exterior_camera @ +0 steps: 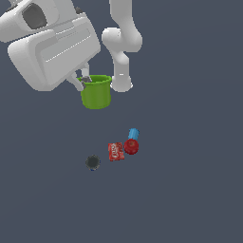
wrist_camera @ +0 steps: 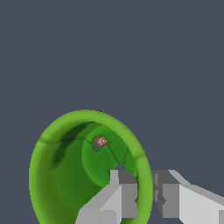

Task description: Pick up a designated object from a clutter of objects.

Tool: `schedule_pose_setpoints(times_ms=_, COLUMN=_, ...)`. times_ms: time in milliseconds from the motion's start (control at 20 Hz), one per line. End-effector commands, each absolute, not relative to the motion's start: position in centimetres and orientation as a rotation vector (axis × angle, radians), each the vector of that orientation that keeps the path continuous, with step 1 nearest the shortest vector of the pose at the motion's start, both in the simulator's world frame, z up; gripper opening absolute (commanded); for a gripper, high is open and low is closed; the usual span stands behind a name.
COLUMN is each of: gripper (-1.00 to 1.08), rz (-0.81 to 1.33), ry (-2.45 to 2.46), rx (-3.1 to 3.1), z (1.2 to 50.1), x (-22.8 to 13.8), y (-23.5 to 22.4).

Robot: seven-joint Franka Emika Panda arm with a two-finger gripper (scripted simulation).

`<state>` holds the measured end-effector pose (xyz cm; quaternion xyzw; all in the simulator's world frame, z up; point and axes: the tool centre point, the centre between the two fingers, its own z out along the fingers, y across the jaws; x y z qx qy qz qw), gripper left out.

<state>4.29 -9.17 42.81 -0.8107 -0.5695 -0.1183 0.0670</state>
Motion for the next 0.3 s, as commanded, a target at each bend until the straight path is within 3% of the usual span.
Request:
schedule_pose_setpoints(times_ms=0, gripper=-1.00, rz=-0.358, ry=-1.718, rx=-2.443, z=43.33, x=4.27, y=-9.38)
schedule_pose_setpoints(times_ms=250, gripper=-1.00, rz=-0.358, ry=-1.717, rx=-2.443, z=43.24, x=4.37, y=-9.37)
